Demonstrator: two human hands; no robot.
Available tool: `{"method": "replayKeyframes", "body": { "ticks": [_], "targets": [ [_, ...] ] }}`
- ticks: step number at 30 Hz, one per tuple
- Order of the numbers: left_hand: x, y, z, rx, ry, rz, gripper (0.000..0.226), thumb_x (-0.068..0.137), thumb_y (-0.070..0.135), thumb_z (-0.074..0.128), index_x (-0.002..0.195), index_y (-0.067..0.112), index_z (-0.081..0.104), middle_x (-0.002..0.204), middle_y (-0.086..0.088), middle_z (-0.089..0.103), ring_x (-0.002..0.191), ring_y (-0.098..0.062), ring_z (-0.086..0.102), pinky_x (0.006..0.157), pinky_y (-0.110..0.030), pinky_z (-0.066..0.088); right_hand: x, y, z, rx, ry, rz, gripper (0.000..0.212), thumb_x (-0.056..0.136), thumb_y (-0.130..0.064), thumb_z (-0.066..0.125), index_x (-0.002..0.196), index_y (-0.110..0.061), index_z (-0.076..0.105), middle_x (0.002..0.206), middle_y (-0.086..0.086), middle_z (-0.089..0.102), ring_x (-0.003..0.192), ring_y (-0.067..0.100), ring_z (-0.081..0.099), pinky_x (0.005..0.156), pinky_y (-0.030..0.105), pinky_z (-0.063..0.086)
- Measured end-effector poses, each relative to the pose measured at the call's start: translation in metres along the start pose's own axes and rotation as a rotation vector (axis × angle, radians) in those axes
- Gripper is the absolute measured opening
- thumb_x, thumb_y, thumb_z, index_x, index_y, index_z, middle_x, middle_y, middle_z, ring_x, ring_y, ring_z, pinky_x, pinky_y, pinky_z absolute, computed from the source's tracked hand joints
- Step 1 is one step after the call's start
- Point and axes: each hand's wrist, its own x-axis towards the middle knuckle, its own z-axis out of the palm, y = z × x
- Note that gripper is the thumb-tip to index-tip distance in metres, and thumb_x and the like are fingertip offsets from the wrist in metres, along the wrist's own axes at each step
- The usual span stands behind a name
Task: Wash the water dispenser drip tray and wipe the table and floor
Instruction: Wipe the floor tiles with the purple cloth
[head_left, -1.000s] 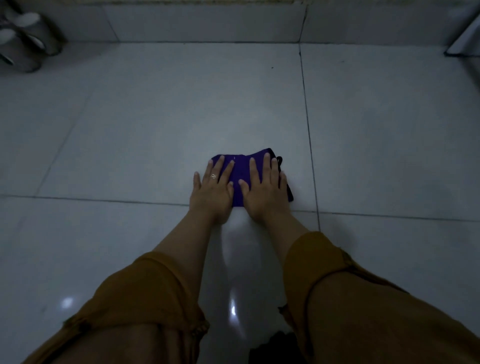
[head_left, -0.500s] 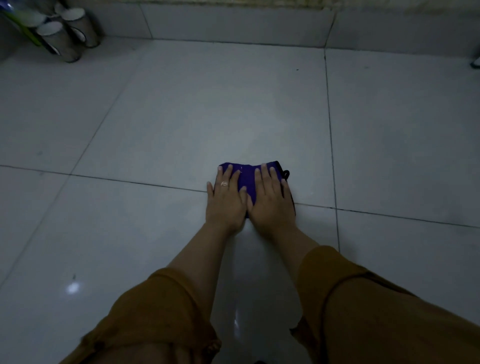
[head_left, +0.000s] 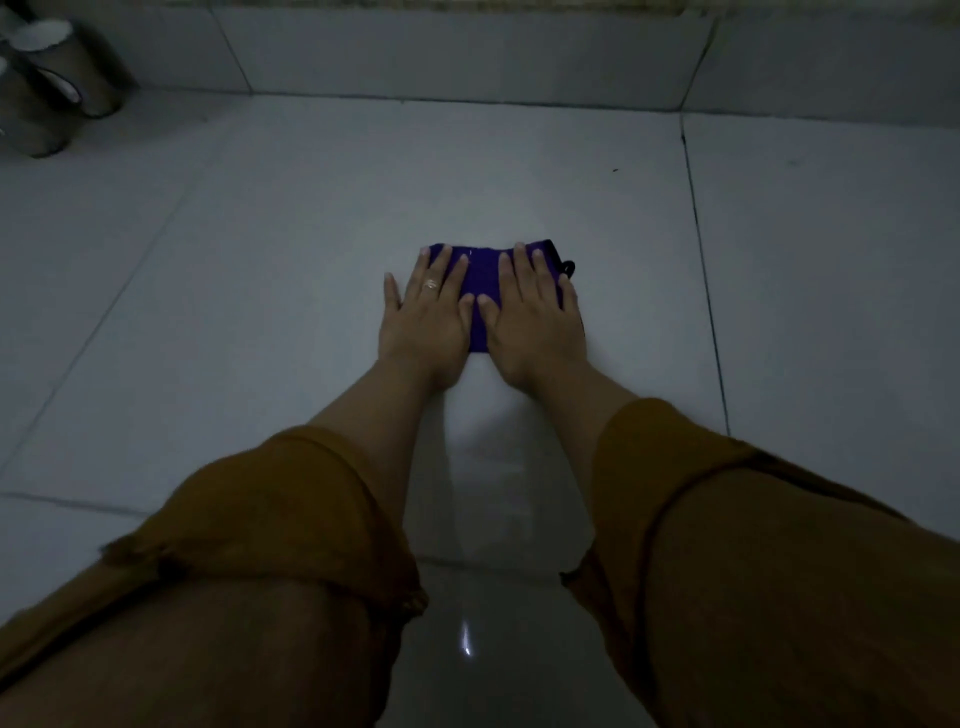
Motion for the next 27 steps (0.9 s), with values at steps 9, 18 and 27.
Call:
{"method": "replayKeyframes", "body": {
  "ticks": [9,18,27],
  "targets": [
    [0.106,-0.015,-0.009,-0.003,0.019,-0.014,0.052,0.103,0.031,0.012,0.152,0.016,0.005,0.161,0.000,0.000,0.147,-0.017,-0.010,0.116,-0.049,-0.008,0.111,0.004,-0.006,-0.033,0.003,-0.003,0.058,0.102,-0.039,0.013,0.152,-0.013,0.001,0.161,0.004,-0.004,0.148,0.018,-0.007,0.118,0.040,-0.003],
    [0.126,-0.018,-0.012,-0.018,0.013,-0.038,0.052,0.103,0.032,0.012,0.152,0.016,0.004,0.160,-0.001,-0.001,0.147,-0.018,-0.010,0.116,-0.049,-0.009,0.135,0.004,-0.010,-0.052,-0.028,-0.018,0.059,0.102,-0.040,0.013,0.152,-0.012,-0.002,0.160,0.005,-0.007,0.147,0.019,-0.008,0.118,0.041,-0.004],
    [0.097,-0.012,-0.007,-0.013,-0.003,-0.030,0.053,0.103,0.032,0.011,0.152,0.016,0.001,0.160,-0.002,-0.003,0.147,-0.019,-0.012,0.116,-0.047,-0.008,0.108,0.009,-0.008,-0.056,-0.036,-0.038,0.060,0.101,-0.041,0.012,0.151,-0.013,-0.004,0.160,0.004,-0.008,0.147,0.019,-0.009,0.118,0.040,-0.004]
  ]
}}
